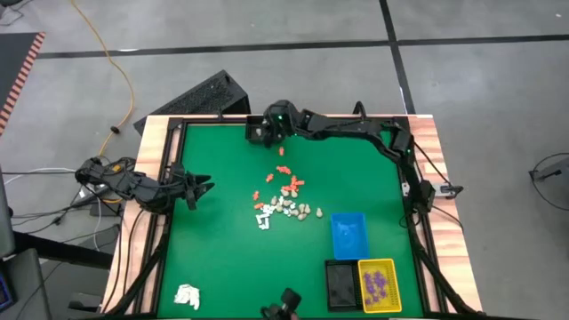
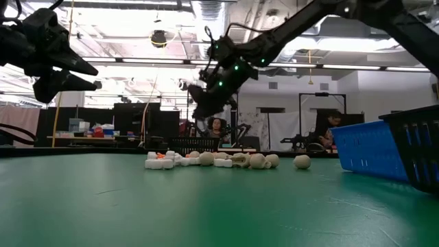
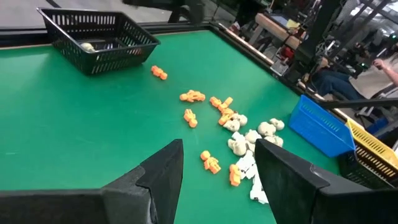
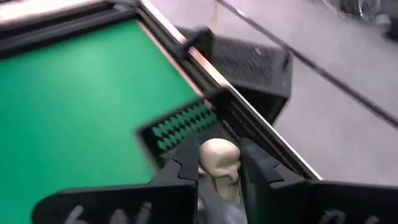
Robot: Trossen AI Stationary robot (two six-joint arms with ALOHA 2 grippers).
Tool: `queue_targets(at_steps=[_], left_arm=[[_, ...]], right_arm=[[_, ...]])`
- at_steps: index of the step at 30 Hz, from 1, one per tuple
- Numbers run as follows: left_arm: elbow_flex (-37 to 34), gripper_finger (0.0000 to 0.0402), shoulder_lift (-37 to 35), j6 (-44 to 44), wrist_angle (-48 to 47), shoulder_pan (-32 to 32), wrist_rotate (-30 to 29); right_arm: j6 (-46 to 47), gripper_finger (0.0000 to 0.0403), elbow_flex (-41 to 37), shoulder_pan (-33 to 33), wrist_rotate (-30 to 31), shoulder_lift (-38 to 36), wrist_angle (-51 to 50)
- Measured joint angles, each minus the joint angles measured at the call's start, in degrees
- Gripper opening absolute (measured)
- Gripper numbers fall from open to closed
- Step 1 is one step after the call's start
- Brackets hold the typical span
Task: Sort Halloween decoration
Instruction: Put the gray skull toy into the top black bin, then put the orange skeleton toy into the blue bin
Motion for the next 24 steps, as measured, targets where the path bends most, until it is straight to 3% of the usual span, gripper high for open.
queue_targets(at_steps=[10,15,18,24], left_arm=[[0.0,0.0189,0.0,0.05,-0.11,0.0,0.34],[0.0,0.0189,0.0,0.16,-0.08,0.01,0.48],[0.0,0.0189,0.0,0.27,-0.1,0.0,0.68],[0.0,0.0189,0.0,0.65,-0.08,0.01,0.66]], right_arm=[[1.26,0.0194,0.74,-1.49,-0.42,1.81,-1.31],[-1.68,0.0212,0.73,-1.14,-2.2,-0.06,-4.99],[-5.51,0.0208,0.72,-0.4,-5.15,-4.62,-12.17],[-11.36,0.0195,0.81,4.26,-9.64,-15.95,-36.38]])
